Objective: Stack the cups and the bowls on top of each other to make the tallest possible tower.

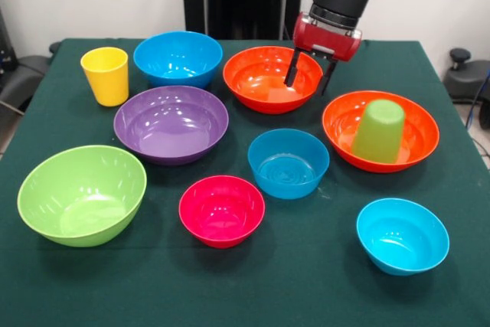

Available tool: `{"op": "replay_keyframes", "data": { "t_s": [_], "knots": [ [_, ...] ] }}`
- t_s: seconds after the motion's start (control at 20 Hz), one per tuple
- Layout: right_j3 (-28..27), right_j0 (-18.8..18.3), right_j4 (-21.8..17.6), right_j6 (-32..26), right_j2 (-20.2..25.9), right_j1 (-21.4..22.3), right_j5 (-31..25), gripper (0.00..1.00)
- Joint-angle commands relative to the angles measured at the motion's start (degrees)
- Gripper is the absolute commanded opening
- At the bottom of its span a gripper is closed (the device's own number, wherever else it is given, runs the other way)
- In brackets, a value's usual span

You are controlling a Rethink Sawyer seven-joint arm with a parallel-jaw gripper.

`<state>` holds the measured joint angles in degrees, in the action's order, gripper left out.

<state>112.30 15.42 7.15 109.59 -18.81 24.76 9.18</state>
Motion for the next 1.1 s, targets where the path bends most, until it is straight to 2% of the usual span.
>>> {"op": "replay_keyframes", "data": {
  "t_s": [0.05,0.5,1.1],
  "knots": [
    [-0.12,-0.61,1.14,10.34,3.73,-0.67,0.57,1.0],
    [-0.46,-0.27,1.7,10.22,3.42,-0.21,-0.66,1.0],
    [-2.64,0.52,3.66,11.24,3.3,-5.98,4.61,1.0]
  ]
}}
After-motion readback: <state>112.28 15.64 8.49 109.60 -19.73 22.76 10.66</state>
